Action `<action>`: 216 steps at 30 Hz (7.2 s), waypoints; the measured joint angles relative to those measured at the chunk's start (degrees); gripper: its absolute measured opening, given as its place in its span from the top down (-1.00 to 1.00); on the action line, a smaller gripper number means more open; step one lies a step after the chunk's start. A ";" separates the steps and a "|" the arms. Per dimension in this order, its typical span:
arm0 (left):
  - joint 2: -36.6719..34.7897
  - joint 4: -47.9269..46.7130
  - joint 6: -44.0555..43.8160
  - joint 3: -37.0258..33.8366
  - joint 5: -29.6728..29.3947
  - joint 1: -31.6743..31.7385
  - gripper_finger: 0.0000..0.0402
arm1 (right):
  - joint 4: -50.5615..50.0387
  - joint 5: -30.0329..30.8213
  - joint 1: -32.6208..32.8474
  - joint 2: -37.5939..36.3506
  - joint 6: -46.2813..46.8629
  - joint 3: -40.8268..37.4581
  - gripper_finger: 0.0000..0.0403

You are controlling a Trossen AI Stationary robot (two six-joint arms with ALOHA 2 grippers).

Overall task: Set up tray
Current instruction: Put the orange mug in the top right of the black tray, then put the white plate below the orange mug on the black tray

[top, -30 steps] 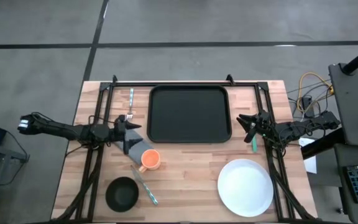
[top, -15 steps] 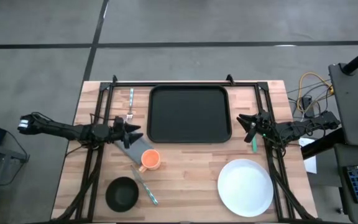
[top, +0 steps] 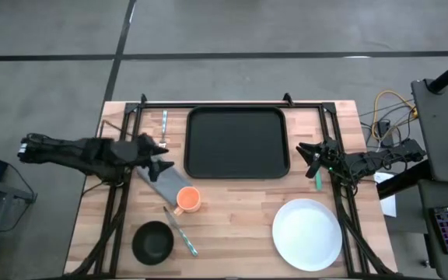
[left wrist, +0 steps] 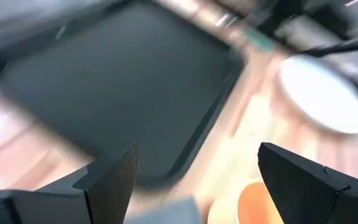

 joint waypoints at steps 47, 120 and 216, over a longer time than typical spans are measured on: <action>55.69 -25.14 -73.38 25.98 1.07 -24.28 0.05 | -2.95 -0.59 -0.01 0.17 -0.15 0.00 0.48; 64.58 -8.12 32.34 45.52 11.16 49.85 0.85 | -2.85 -9.74 0.00 0.28 7.63 0.00 0.76; 13.40 7.18 1.35 16.67 17.46 -1.30 0.64 | -27.87 -66.61 -53.20 90.31 -8.84 63.14 0.96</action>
